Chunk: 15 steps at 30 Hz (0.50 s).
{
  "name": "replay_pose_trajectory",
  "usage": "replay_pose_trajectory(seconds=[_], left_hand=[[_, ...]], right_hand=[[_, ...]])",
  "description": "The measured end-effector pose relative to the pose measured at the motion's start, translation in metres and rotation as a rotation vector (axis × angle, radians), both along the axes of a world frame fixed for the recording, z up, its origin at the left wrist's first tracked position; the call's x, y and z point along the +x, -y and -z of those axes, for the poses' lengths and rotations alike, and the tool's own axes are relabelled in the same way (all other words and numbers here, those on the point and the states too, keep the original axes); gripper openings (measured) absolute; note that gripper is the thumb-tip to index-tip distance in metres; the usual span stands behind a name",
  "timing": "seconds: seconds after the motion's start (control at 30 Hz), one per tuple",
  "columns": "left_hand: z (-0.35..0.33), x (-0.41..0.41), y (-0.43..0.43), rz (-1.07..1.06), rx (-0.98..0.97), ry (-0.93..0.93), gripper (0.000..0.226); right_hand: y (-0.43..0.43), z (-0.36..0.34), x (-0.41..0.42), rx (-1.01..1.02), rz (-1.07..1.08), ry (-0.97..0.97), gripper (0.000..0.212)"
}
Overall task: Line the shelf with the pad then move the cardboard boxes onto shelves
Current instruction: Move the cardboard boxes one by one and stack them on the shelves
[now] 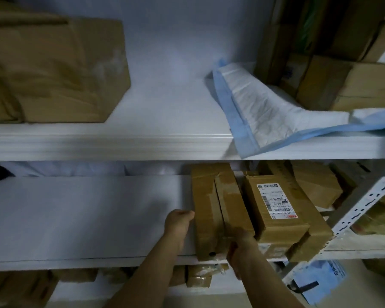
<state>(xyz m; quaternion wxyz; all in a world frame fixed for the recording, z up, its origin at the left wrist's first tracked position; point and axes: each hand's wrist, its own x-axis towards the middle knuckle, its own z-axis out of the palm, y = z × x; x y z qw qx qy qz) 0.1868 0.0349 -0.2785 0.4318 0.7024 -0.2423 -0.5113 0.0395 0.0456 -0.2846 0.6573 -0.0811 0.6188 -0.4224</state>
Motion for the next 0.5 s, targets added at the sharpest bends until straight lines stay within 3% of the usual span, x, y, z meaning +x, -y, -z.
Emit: replay_pose_trajectory(seconds=[0.07,0.17,0.37,0.5], left_hand=[[-0.015,0.018,-0.013,-0.012,-0.06,0.002,0.016],[-0.038,0.053,-0.041,-0.045,-0.19,0.025,0.024],[-0.135,0.142,-0.093,-0.307,-0.553,0.304,0.024],[-0.206,0.197,-0.096,-0.472,-0.761,0.319,0.011]], right_hand=[[-0.009,-0.023,0.021,-0.026,-0.037,0.028,0.01],[-0.025,-0.057,0.074,-0.151,-0.18,0.063,0.028],[-0.059,-0.152,0.174,-0.528,-0.398,0.055,0.013],[-0.059,-0.227,0.201,-0.869,-0.326,-0.117,0.015]])
